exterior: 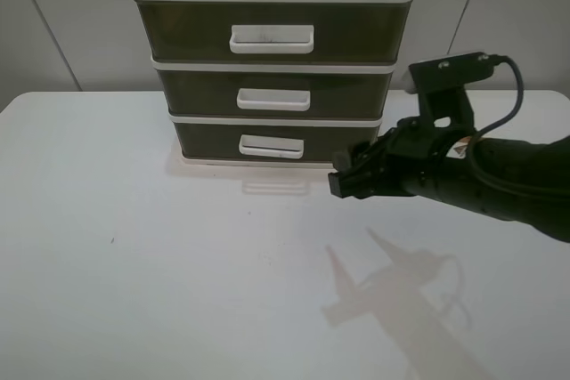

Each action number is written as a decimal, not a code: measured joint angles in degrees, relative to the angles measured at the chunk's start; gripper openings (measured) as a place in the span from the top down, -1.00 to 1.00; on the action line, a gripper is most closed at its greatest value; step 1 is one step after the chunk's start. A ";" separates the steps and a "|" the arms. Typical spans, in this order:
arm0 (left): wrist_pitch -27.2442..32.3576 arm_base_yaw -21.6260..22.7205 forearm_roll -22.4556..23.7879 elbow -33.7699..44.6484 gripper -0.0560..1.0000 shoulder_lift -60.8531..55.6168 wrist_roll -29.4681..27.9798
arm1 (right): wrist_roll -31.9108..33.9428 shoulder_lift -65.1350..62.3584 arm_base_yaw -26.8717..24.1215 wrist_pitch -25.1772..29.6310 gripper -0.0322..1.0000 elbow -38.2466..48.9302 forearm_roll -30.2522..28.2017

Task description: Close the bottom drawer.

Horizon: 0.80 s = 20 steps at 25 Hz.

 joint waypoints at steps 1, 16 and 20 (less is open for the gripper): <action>0.00 0.00 0.00 0.00 -0.47 0.00 0.00 | 0.00 -2.94 -0.80 1.72 -0.35 0.83 2.17; 0.00 0.00 0.00 0.00 -0.47 0.00 0.00 | 1.29 -32.46 -24.89 26.24 -0.59 4.39 2.91; 0.00 0.00 0.00 0.00 -0.47 0.00 0.00 | 8.94 -37.28 -32.27 39.40 -0.59 0.34 -8.30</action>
